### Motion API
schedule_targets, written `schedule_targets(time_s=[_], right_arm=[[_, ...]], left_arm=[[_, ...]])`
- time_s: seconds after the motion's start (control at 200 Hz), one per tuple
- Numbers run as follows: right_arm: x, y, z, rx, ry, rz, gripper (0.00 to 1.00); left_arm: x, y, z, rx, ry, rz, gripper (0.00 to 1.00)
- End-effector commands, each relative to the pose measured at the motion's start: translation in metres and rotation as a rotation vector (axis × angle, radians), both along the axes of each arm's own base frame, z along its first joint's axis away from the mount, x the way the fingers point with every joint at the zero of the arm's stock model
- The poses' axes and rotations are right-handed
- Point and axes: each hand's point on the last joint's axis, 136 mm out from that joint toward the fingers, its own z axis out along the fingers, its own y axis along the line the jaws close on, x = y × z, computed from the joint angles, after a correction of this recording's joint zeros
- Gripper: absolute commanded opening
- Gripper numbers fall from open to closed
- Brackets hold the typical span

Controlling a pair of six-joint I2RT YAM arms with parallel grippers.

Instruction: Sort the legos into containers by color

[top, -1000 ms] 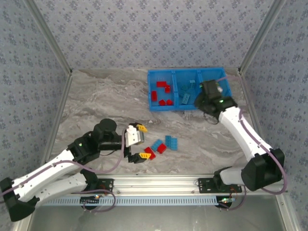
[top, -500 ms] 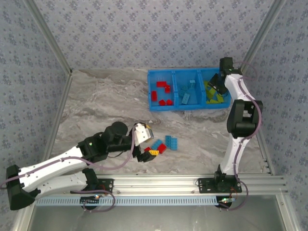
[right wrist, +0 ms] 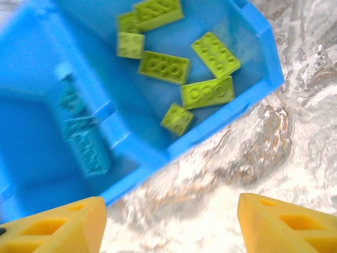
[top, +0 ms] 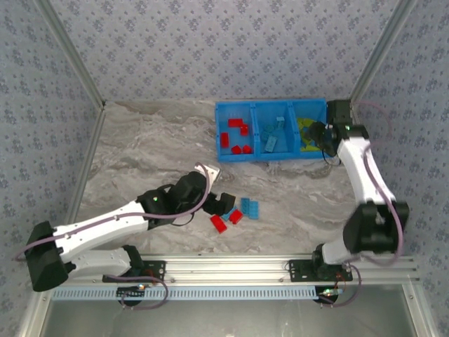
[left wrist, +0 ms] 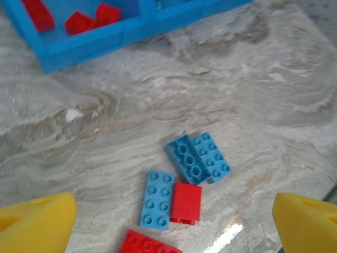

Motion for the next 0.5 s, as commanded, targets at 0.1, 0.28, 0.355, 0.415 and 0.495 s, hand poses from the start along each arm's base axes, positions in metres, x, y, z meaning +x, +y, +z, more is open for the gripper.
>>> schedule_targets(time_s=[0.1,0.28,0.355,0.415,0.495], right_arm=[[-0.106,0.067,-0.033,-0.006,0.114,0.284,0.72],[-0.179,0.124,-0.083,0.003,0.268,0.506,0.72],[-0.188,0.145,-0.098,0.006,0.286,0.562,0.72],[-0.189,0.160,-0.109,0.001,0.299,0.598,0.72],[-0.185,0.176,-0.123,-0.017,0.322,0.636,0.72]], left_arm=[[0.018,0.003,-0.002,-0.059,0.071,0.078,0.96],[0.018,0.008,-0.001,0.038,0.018,-0.018,0.99],[0.019,0.009,0.001,0.056,0.002,-0.036,0.99],[0.020,0.008,0.001,0.060,-0.003,-0.049,0.99],[0.020,0.006,0.002,0.064,-0.001,-0.060,0.99]])
